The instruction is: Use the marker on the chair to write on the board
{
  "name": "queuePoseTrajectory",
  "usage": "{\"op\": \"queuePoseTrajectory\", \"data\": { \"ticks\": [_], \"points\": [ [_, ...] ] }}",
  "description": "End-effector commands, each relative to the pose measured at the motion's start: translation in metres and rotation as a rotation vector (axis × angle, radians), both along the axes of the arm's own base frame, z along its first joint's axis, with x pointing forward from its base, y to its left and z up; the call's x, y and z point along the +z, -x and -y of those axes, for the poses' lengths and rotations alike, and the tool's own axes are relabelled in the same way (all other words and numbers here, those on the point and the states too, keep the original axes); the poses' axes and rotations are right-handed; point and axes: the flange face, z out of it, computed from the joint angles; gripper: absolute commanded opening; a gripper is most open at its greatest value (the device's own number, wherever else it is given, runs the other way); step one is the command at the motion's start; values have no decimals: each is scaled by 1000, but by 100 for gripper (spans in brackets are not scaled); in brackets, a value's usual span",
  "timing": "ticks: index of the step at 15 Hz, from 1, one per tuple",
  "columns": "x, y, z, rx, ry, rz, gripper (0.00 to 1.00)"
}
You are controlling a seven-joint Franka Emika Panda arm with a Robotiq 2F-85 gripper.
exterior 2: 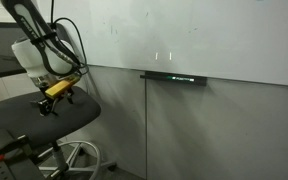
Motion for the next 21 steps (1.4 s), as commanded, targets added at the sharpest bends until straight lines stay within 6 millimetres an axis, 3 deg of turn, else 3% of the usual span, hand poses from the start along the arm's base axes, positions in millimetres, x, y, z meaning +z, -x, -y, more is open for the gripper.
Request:
{"op": "queuePoseTrajectory", "data": {
  "ticks": [1,13,21],
  "points": [
    [11,11,-4,-34,51,28,100],
    [53,26,-47,-25,148,69,100],
    [46,45,-76,-22,160,90,100]
  ]
}}
